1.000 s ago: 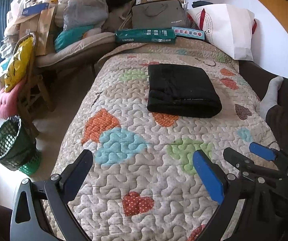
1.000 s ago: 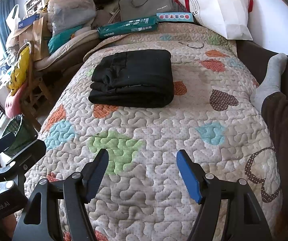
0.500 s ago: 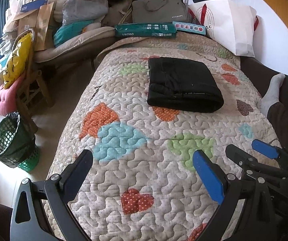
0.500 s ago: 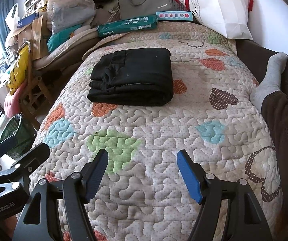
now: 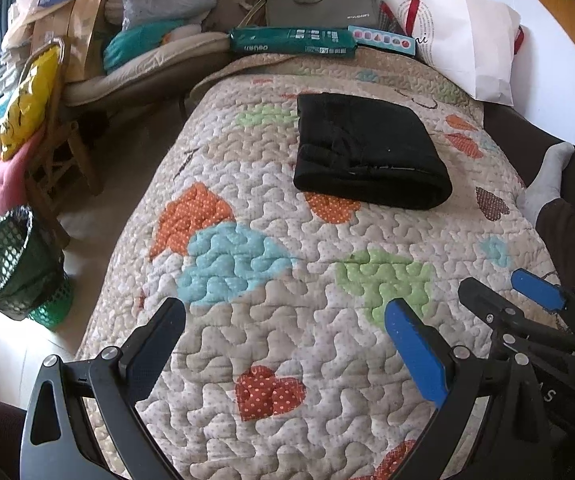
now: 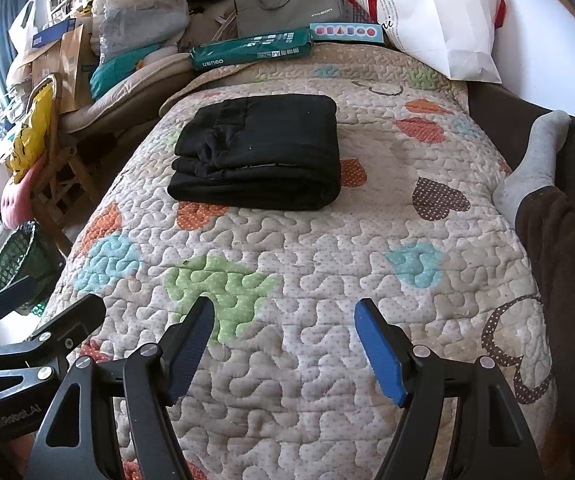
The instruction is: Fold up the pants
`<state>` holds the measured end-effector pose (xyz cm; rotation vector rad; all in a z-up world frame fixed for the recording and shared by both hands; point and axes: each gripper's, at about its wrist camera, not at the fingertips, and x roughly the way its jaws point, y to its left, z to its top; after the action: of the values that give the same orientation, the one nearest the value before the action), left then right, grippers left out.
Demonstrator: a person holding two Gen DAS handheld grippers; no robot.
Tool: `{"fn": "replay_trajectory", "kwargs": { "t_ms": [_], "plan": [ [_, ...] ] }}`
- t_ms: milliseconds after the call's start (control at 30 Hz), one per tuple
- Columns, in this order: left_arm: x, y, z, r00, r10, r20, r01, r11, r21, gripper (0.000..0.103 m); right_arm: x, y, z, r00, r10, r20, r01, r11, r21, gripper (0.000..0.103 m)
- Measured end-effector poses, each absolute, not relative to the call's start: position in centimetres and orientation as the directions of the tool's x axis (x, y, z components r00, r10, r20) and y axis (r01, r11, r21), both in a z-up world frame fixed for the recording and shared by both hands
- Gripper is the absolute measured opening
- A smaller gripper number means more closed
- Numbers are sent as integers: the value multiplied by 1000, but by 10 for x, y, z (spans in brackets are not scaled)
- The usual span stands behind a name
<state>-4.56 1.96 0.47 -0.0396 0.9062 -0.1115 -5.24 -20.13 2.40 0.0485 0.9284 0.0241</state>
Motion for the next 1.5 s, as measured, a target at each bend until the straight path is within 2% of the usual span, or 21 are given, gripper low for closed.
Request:
{"fn": "replay_trajectory", "kwargs": {
  "t_ms": [200, 1500],
  "plan": [
    [-43, 24, 1, 590, -132, -797, 65, 991, -116, 100, -51, -201, 24, 598, 32, -801, -1, 999, 39, 79],
    [-40, 31, -4, 585, -143, -798, 48, 989, -141, 100, -49, -200, 23, 599, 10, -801, -14, 1000, 3, 81]
  ]
}}
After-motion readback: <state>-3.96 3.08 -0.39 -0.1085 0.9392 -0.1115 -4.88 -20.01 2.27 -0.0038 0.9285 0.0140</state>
